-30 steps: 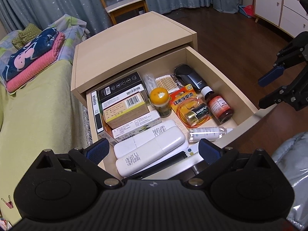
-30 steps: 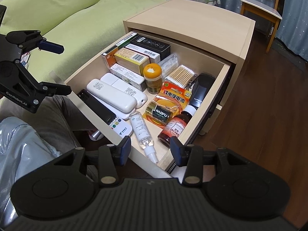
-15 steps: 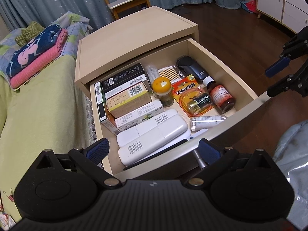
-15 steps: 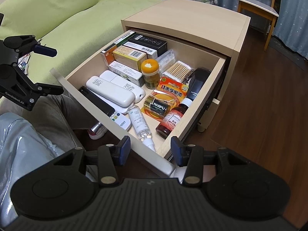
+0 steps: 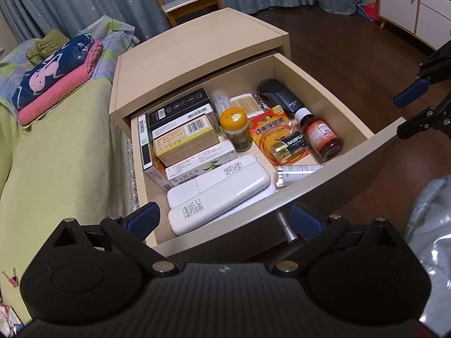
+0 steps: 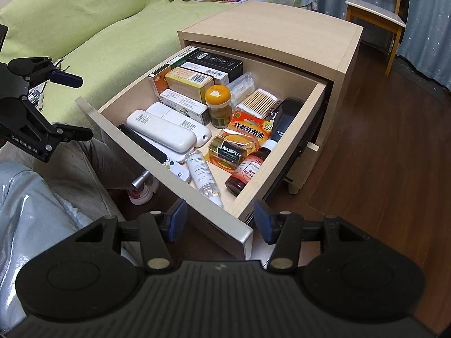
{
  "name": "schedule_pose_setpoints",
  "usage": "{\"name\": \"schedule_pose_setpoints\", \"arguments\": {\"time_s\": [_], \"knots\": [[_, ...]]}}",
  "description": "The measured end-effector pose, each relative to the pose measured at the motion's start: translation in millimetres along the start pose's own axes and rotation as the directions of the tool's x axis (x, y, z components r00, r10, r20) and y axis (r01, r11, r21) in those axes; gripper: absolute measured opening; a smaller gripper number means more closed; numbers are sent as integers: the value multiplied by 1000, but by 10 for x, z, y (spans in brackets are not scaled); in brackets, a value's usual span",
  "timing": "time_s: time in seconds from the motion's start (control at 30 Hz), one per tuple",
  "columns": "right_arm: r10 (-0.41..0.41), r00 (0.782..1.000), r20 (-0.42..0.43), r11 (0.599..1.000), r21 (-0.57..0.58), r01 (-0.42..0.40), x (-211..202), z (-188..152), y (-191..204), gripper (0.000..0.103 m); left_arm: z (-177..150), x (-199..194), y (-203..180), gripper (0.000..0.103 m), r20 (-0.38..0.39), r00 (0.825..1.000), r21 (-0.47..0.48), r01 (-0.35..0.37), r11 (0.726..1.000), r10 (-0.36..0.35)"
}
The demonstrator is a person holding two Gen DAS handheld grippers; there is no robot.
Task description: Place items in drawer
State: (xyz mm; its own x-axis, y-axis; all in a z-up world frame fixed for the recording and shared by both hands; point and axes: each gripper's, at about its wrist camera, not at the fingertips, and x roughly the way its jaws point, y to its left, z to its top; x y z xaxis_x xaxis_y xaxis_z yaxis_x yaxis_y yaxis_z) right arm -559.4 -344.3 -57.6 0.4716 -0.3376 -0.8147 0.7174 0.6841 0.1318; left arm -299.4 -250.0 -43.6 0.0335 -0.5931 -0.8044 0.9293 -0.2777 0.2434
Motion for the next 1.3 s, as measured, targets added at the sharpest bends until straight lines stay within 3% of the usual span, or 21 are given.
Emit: {"name": "schedule_pose_setpoints", "arguments": {"time_s": [0.1,0.43,0.8,0.9,0.93,1.07,1.13,1.3], "knots": [[-7,1000,26,1000,-17,7,-11,-50,-10,61,-90,-42,137,100,17,1000,-20,-10,1000,11],[-12,1000,0,999,-43,12,130,-208,-83,64,-442,144,766,100,-59,995,-97,-91,991,85],[-38,997,-62,999,7,39,384,-327,-159,64,-634,617,1052,98,-146,989,-203,-44,978,15],[-40,997,-72,999,16,41,431,-344,-147,56,-658,678,1066,94,-150,989,-224,-24,974,-10],[-40,996,-75,999,19,41,446,-350,-143,46,-663,692,1065,93,-149,989,-228,-18,973,-17],[-40,996,-80,999,32,43,481,-356,-146,30,-662,736,1049,79,-139,989,-236,7,972,-41],[-35,996,-83,999,35,38,485,-361,-141,28,-658,756,1026,74,-137,989,-226,16,974,-48],[-49,995,-83,998,26,51,500,-348,-122,28,-627,791,965,71,-138,989,-204,21,979,-50]]}}
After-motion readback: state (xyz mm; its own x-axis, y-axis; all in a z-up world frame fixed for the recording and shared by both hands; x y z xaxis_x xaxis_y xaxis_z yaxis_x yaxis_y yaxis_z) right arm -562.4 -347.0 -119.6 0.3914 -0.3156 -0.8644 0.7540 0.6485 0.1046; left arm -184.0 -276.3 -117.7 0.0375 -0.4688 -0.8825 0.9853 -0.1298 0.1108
